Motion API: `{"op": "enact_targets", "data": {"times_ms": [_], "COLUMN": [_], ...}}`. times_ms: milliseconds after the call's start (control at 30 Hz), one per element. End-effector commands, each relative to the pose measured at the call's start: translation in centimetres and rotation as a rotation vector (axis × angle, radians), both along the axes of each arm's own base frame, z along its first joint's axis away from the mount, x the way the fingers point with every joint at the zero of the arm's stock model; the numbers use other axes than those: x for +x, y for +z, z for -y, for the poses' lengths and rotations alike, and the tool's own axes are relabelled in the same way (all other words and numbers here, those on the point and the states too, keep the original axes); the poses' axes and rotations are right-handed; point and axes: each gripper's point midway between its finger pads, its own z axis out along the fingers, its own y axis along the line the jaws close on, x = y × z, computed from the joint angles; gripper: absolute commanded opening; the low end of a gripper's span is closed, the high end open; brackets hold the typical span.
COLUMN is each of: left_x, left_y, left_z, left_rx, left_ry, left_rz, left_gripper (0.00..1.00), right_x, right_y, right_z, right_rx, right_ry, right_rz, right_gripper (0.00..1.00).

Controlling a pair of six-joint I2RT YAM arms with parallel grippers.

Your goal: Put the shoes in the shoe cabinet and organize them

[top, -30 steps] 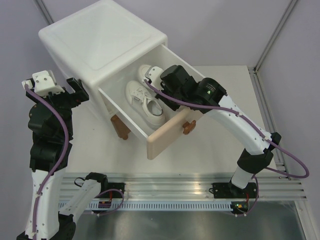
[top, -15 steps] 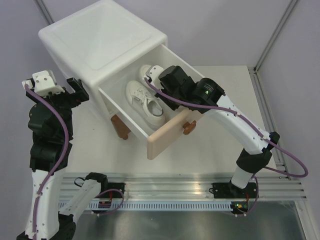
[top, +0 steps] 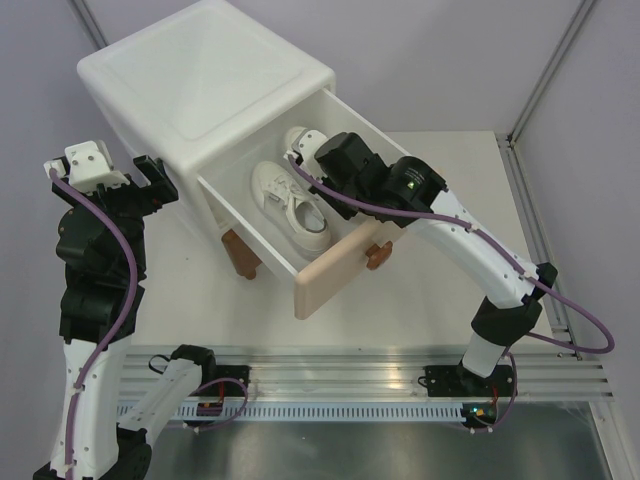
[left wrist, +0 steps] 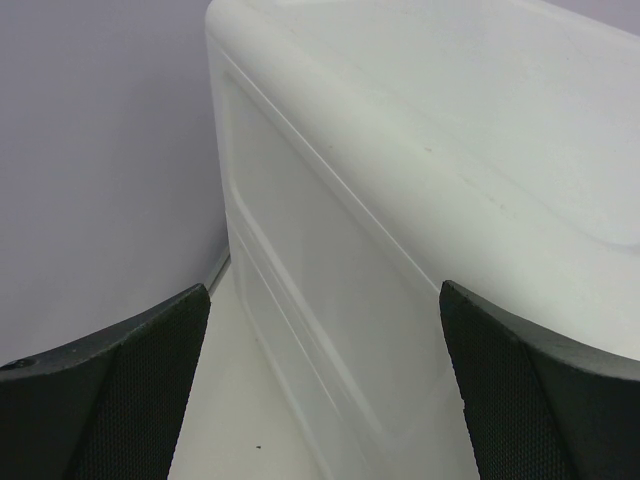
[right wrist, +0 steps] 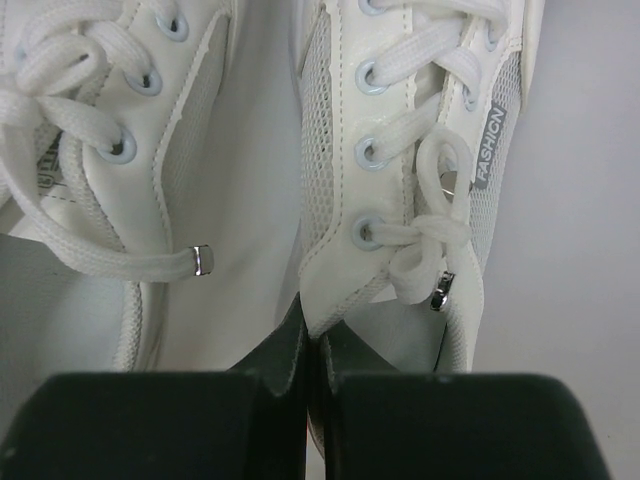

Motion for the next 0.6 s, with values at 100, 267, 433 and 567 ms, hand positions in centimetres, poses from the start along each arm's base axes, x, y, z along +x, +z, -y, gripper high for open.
{"op": "enact_targets", "data": {"times_ms": [100, 267, 433, 567], "left_x": [1.2, 1.2, 1.2, 1.2], "left_y": [-0.3, -0.4, -0.2, -0.2], "left_z": [1.2, 1.1, 1.1, 1.1], "left_rx": [0.030, 0.034, 0.039, 0.041], "left_ry": [-0.061, -0.056, -0.056, -0.054], "left_rz": [-0.015, -0.017, -0.014, -0.016], "left_gripper": [1.00, 1.00, 1.00, 1.00], "right_x": [-0.6, -0.8, -0.1, 0.3], "right_y": [1.2, 1.0, 0.9, 0.9], "right_z": [-1.5, -2.3, -2.6, -3.1], "right_rx": [0.059, 0.076, 0.081, 0.094], "right_ry": [0.094, 0.124, 0.099, 0.099], "right_rz": [0.004, -0.008, 0.007, 0.022], "right_gripper": [0.06, 0.08, 0.08, 0.08]}}
